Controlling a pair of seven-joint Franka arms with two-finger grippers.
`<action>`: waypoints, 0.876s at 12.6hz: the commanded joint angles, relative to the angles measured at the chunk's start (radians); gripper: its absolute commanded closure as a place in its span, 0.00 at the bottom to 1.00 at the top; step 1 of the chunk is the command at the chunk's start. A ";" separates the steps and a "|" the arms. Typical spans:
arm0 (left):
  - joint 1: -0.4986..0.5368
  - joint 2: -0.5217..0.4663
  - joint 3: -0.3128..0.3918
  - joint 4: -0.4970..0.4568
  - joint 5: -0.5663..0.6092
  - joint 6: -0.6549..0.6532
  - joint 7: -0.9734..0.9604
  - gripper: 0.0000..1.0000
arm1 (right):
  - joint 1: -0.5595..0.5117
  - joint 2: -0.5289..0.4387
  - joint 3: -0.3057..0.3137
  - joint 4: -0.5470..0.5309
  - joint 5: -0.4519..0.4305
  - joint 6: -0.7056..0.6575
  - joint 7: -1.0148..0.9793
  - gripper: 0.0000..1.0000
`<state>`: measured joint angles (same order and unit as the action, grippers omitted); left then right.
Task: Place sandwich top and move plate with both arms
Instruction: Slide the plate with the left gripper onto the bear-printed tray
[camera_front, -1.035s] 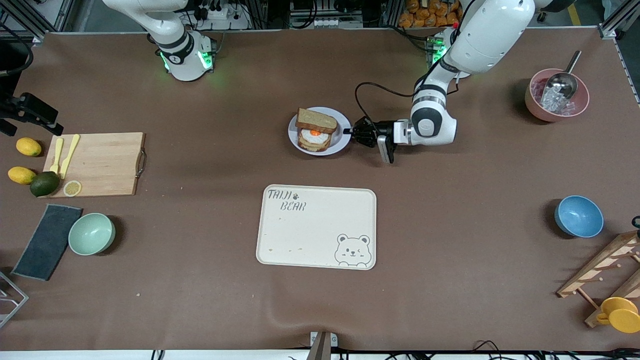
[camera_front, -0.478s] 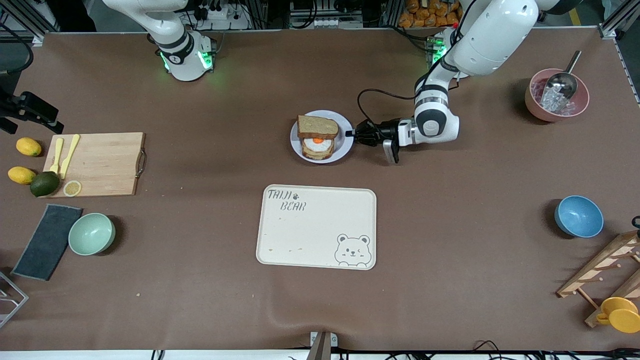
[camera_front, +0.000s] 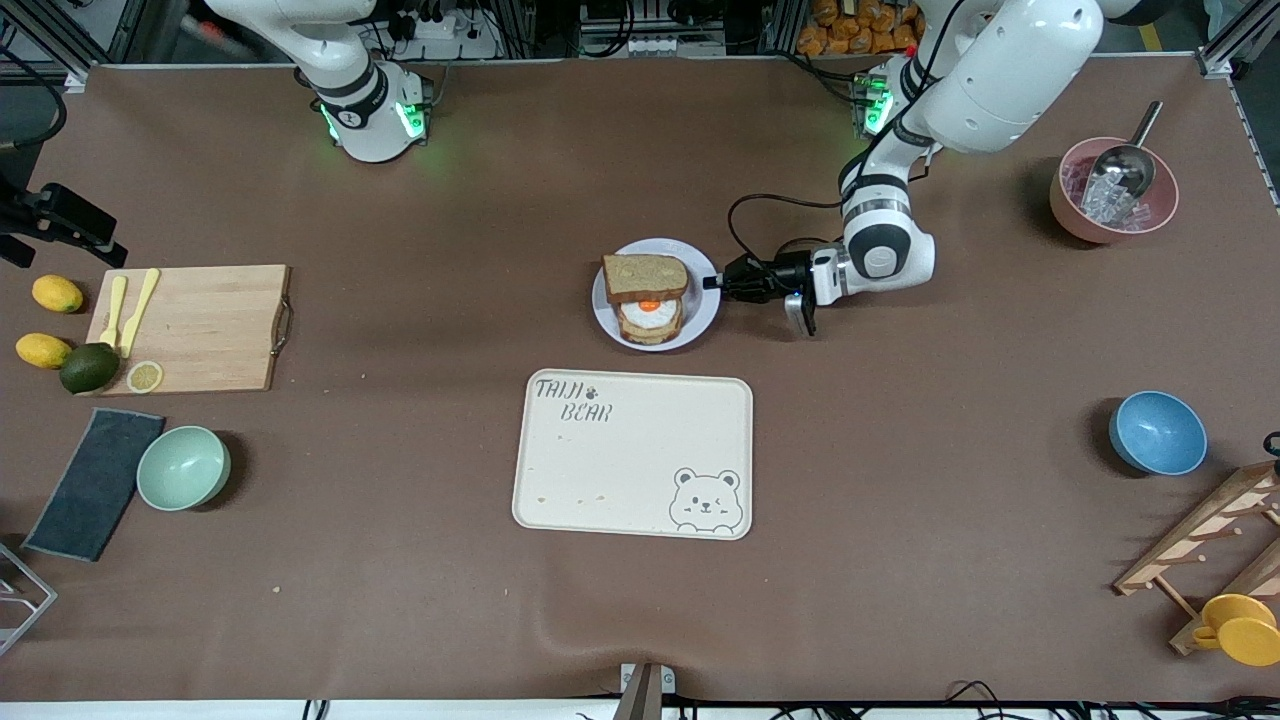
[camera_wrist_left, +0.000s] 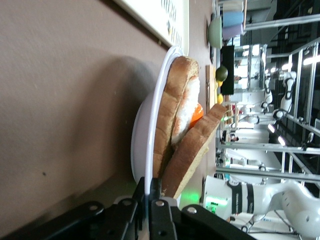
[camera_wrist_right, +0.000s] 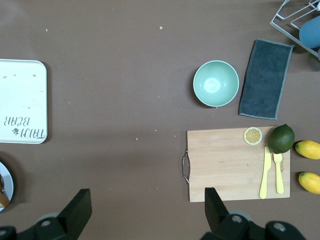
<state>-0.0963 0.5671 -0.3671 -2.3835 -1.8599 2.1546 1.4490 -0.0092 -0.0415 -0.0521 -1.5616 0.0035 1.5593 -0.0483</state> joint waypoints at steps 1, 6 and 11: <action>0.172 -0.022 -0.146 -0.025 -0.033 0.022 0.002 1.00 | -0.014 -0.004 0.011 -0.005 -0.017 -0.007 0.008 0.00; 0.291 -0.022 -0.239 -0.025 -0.035 0.030 -0.001 1.00 | -0.012 -0.004 0.011 -0.005 -0.017 -0.007 0.008 0.00; 0.314 -0.004 -0.233 0.073 -0.076 0.108 -0.074 1.00 | -0.011 -0.004 0.011 -0.001 -0.017 -0.036 0.008 0.00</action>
<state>0.2090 0.5674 -0.5828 -2.3497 -1.8988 2.2254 1.4055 -0.0103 -0.0416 -0.0522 -1.5635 0.0028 1.5368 -0.0483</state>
